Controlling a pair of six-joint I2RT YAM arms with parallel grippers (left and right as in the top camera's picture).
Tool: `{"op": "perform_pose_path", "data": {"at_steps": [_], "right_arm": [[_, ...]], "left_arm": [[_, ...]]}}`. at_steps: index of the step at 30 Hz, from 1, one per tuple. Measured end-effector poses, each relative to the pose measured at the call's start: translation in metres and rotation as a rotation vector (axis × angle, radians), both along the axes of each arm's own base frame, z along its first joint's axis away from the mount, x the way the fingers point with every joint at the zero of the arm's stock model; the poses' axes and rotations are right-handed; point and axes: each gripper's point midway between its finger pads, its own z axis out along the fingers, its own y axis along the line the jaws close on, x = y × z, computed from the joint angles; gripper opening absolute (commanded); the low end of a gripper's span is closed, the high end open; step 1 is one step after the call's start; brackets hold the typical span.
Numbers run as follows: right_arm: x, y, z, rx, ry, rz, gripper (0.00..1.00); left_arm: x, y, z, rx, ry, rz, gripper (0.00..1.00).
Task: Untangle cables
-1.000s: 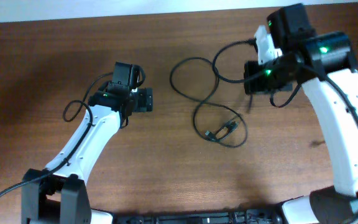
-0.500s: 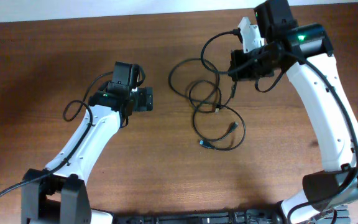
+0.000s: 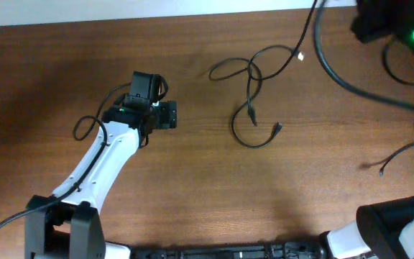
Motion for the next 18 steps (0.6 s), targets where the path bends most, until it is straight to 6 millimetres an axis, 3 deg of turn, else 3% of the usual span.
{"op": "perform_pose_path", "data": {"at_steps": [4,10,13,18], "right_arm": [[-0.016,-0.002,0.016,0.003,-0.057,0.001,0.04],[-0.005,0.003,0.008,0.003,-0.031,0.021,0.04],[-0.008,0.012,0.008,-0.004,-0.034,0.079,0.04],[-0.011,0.017,0.009,-0.005,-0.040,0.112,0.04]], "left_arm": [[0.000,0.000,0.000,0.000,0.000,0.000,0.90],[0.000,-0.002,0.000,-0.009,0.001,-0.004,0.89],[0.003,-0.023,0.003,-0.117,-0.009,-0.060,0.91],[0.013,-0.083,0.032,-0.411,-0.085,-0.248,0.95]]}}
